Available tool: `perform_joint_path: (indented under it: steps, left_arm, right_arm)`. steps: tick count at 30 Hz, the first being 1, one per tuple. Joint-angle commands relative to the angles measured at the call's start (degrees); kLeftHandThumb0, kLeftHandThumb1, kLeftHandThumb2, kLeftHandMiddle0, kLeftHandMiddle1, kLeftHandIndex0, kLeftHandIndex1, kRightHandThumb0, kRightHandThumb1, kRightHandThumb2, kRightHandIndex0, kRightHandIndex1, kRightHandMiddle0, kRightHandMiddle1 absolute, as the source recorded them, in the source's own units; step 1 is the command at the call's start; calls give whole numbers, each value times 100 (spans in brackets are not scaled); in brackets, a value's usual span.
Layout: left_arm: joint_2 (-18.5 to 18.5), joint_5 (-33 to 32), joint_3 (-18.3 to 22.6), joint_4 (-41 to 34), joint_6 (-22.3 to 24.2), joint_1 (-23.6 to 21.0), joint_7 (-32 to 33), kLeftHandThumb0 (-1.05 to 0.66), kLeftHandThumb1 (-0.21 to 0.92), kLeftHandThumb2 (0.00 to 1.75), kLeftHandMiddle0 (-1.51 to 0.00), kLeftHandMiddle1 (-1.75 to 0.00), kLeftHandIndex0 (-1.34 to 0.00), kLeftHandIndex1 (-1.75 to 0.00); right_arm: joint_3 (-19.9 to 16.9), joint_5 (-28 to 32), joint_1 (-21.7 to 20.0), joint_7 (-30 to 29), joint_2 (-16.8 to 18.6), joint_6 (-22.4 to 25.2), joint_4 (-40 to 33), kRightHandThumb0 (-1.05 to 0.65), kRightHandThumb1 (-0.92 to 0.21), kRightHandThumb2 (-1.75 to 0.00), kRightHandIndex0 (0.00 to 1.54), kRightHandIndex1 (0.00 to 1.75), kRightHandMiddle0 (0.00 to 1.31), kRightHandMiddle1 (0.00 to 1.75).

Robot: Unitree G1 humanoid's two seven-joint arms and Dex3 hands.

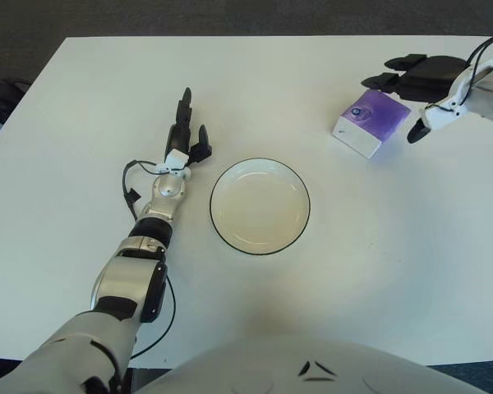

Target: Put the tissue paper into the plate.

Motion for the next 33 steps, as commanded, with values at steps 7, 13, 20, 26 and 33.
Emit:
perform_joint_path:
  steps: [7, 13, 20, 26, 33]
  left_arm:
    - [-148, 116, -92, 782, -76, 1139, -34, -89, 92, 99, -1, 0, 0, -5]
    - [-175, 139, -112, 772, -85, 1166, 3, -89, 92, 100, -1, 0, 0, -5]
    - [-183, 150, -124, 745, -38, 1196, 24, -90, 92, 101, -1, 0, 0, -6]
    - [-191, 148, -121, 728, -16, 1215, 45, -90, 92, 101, -1, 0, 0, -7]
    - [-203, 137, -108, 705, -8, 1249, 69, -90, 92, 102, -2, 0, 0, -7]
  right_arm:
    - [566, -1027, -242, -2257, 343, -255, 908, -105, -70, -35, 0, 0, 0, 15]
    - [770, -1253, -370, -2846, 470, -295, 1255, -105, -71, -34, 0, 0, 0, 15]
    - [929, -1369, -468, -3263, 587, -302, 1563, -105, -73, -33, 0, 0, 0, 16]
    - [1040, -1381, -517, -3426, 647, -301, 1744, -105, -74, -32, 0, 0, 0, 16]
    - [1163, -1324, -546, -3415, 736, -286, 1908, -104, -75, -31, 0, 0, 0, 16]
